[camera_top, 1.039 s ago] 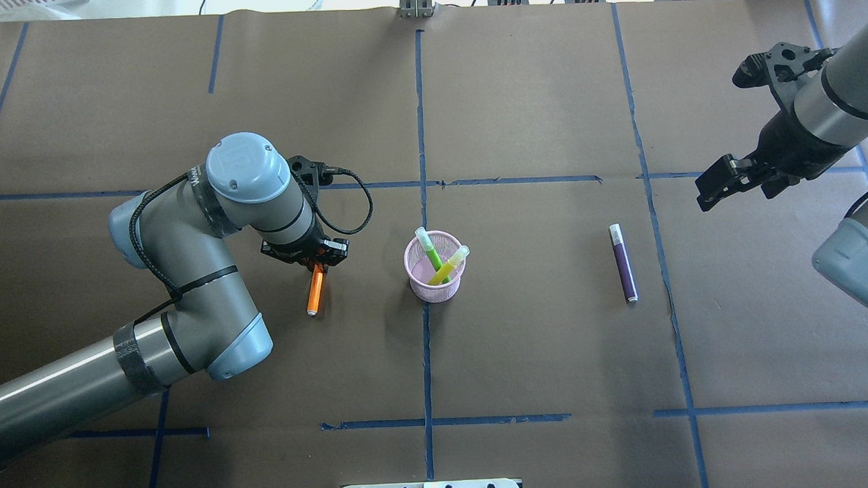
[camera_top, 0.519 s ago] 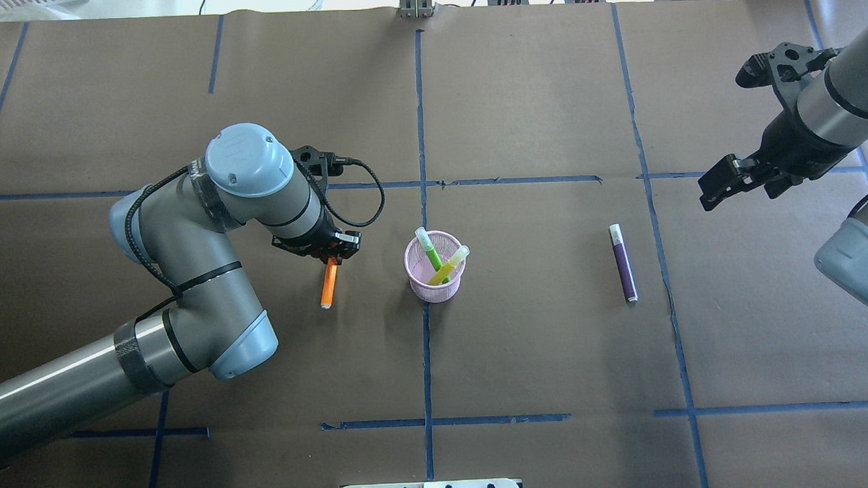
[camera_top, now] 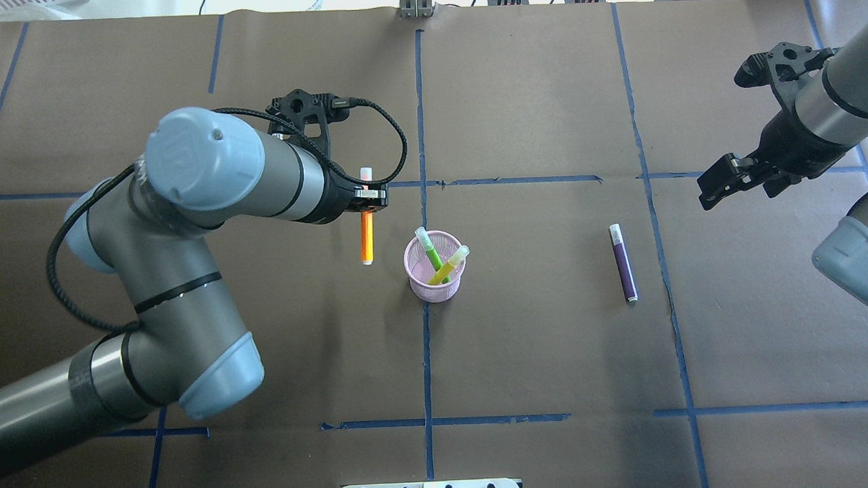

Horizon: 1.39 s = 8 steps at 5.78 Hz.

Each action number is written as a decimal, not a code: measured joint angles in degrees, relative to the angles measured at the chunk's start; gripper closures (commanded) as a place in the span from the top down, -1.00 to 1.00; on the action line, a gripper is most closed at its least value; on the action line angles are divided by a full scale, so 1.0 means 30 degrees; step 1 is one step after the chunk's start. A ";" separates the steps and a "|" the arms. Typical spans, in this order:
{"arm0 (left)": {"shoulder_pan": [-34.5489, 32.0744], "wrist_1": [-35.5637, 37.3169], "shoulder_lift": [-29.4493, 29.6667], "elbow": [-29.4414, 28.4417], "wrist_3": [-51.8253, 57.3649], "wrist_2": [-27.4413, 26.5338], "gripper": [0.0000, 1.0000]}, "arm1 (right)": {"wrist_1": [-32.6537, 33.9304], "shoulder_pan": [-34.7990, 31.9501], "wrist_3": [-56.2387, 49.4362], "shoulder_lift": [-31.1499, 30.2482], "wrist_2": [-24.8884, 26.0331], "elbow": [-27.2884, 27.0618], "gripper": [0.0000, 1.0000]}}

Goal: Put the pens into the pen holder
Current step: 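Lift the orange marker with the left gripper toward the cup, then lower the orange marker into the pink cup with the left gripper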

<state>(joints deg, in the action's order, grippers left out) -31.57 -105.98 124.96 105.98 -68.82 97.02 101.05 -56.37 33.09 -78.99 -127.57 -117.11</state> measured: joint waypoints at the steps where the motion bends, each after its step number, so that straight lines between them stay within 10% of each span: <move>1: 0.1344 -0.0649 -0.0069 0.0784 -0.0442 -0.3365 -1.00 | -0.0026 0.0034 0.0009 0.0025 0.0031 0.0073 0.98; 4: 0.5520 -0.4830 -0.0335 -0.0270 -0.1535 -1.3858 -1.00 | -0.0074 0.0046 0.0023 0.0072 0.0072 0.0076 0.98; 7: 0.6476 -0.6377 -0.0426 -0.1922 -0.1945 -1.6770 -0.99 | -0.0080 -0.0009 0.0079 0.0079 0.0073 -0.0057 0.98; 8: 0.6593 -0.6689 -0.0459 -0.2377 -0.2050 -1.7032 -0.63 | -0.0081 -0.0009 0.0094 0.0079 0.0073 -0.0060 0.98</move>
<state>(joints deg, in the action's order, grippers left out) -11.79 -126.05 123.58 98.85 -74.97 45.92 100.81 -56.39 33.38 -78.75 -127.35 -117.29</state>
